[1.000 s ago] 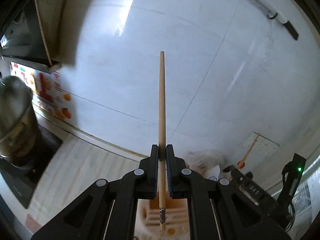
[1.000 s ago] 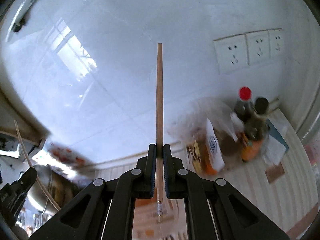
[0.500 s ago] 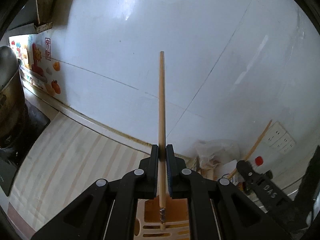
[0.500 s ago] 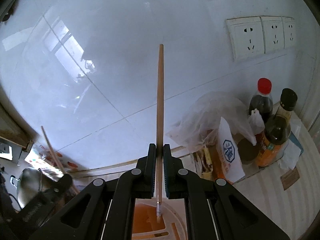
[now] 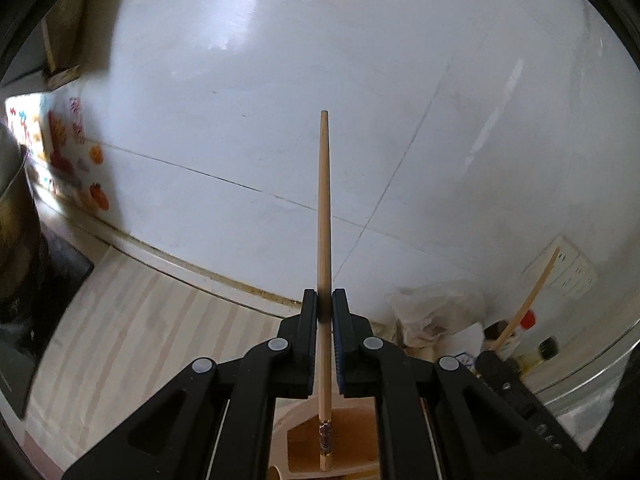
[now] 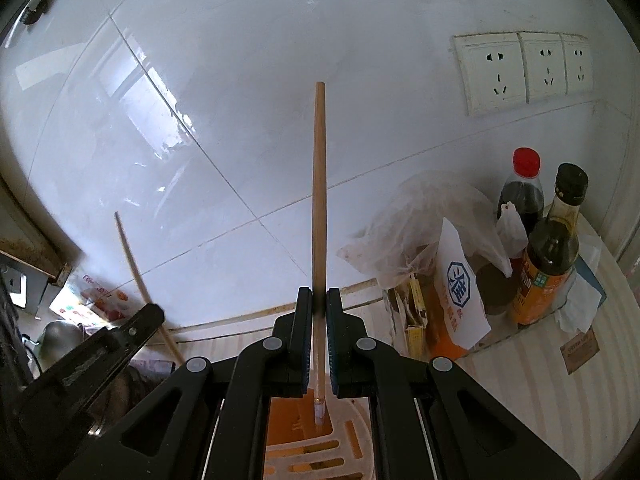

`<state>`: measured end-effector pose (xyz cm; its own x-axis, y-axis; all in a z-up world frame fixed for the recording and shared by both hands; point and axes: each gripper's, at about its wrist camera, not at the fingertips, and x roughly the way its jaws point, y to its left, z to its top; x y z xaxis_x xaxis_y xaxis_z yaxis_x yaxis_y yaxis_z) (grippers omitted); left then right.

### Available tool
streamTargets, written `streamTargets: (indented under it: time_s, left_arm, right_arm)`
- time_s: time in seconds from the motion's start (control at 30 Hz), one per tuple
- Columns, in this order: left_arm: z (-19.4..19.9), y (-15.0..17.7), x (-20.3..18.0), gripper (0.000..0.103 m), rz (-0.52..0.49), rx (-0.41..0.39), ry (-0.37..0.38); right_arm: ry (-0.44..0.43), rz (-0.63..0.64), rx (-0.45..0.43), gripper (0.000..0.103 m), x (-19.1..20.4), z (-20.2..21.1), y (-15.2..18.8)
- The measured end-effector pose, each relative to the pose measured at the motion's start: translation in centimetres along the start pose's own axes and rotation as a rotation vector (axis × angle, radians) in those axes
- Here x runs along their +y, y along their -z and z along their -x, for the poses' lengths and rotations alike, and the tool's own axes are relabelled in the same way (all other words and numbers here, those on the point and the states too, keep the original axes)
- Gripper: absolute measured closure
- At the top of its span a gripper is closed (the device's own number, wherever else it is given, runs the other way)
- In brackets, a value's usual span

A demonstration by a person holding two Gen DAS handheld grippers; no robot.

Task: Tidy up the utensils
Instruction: 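Lower the left tool's chopstick into the holder while the right tool inserts its chopstick, then open the left tool while the right tool opens, leaving both chopsticks in the holder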

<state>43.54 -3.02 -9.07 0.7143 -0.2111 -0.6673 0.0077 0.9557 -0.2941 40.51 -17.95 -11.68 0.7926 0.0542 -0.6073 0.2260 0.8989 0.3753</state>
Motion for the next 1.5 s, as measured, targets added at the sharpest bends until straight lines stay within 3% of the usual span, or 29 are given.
streamTargets:
  time_s: [0.47,0.7,0.77,0.8,0.83,0.87,0.93,1.0,1.07,1.17,1.23,1.37,1.5]
  left_arm:
    - [-0.4,1.7,1.0,0.098,-0.039,0.057,-0.017]
    - [0.6,2.0,0.5,0.096,-0.083,0.123,0.003]
    - [2.1,1.9,0.2,0.086,-0.105,0.129,0.009]
    - [3.3,1.8,0.2,0.081,-0.117,0.117,-0.008]
    - [4.3,1.8,0.2,0.064,-0.124,0.105,-0.018]
    - [5.2,1.8,0.4,0.043,-0.125,0.093,-0.025]
    - [7.6,1.8,1.0,0.023,-0.117,0.05,-0.047]
    - [9.8,2.1,1.8,0.016,-0.12,0.012,-0.077]
    - [11.0,2.8,2.6,0.0,-0.123,0.012,-0.101]
    - [11.9,4.5,4.0,0.0,-0.128,0.047,-0.14]
    - [11.8,6.2,4.9,0.0,-0.141,0.078,-0.162]
    - [9.6,10.5,6.6,0.0,-0.194,0.164,-0.247]
    - [6.1,15.4,8.6,0.001,-0.212,0.312,-0.288]
  right_arm:
    - [-0.006,0.022,0.024,0.096,-0.5,0.8,1.5]
    - [-0.005,0.036,0.102,0.093,-0.2,0.1,2.1]
    - [-0.022,0.039,0.115,0.08,-0.4,0.7,1.9]
    - [-0.025,0.038,0.112,0.063,-0.5,1.1,1.7]
    - [-0.034,0.037,0.107,0.053,-0.7,1.7,1.5]
    - [-0.041,0.039,0.093,0.052,-0.9,2.9,1.3]
    - [-0.039,0.043,0.073,0.05,-1.3,4.8,0.9]
    - [-0.027,0.049,0.064,0.048,-1.7,6.6,0.8]
    - [-0.014,0.048,0.055,0.042,-2.5,8.3,1.1]
    - [0.011,0.03,0.066,0.036,-3.7,9.6,1.8]
    - [0.03,0.014,0.084,0.022,-4.9,9.8,2.9]
    - [0.125,0.024,0.152,0.022,-7.3,8.6,6.3]
    - [0.189,0.023,0.33,0.024,-9.7,5.2,11.5]
